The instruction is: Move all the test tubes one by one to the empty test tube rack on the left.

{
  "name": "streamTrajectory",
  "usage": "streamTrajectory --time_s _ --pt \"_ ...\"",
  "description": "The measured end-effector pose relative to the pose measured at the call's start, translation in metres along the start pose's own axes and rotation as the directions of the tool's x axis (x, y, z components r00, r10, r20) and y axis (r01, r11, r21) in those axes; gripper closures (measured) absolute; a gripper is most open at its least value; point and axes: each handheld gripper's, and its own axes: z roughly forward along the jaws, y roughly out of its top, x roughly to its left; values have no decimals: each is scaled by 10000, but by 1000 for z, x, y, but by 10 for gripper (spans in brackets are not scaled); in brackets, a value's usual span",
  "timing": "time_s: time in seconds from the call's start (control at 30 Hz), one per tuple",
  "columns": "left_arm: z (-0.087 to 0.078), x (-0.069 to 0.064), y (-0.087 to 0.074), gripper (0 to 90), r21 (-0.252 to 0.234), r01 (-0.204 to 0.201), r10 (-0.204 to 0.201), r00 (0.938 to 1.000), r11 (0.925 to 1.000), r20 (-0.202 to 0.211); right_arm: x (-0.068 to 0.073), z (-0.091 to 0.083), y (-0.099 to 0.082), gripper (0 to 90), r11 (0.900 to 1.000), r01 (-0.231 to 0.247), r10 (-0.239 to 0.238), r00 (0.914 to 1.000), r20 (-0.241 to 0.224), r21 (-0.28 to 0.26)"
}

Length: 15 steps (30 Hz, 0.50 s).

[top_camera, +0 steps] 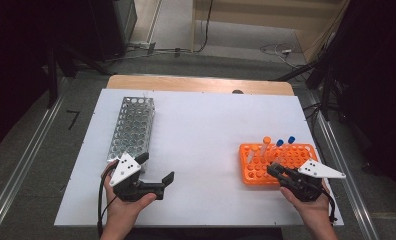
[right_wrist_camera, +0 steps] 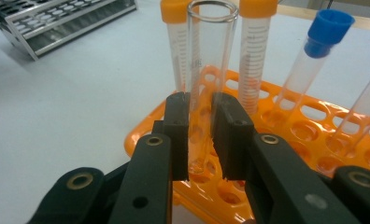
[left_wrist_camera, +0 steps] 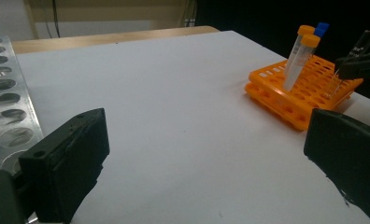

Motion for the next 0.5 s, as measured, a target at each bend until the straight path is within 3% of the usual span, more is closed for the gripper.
streamTrajectory --time_s 0.23,0.5 --pt "5 -6 1 3 45 -88 88 9998 10000 191 13 3 8 743 9995 37 -56 9982 -596 -327" --pt "9 -13 3 3 13 -171 171 9990 9999 422 33 18 13 743 9992 285 -319 9910 -1300 -282"
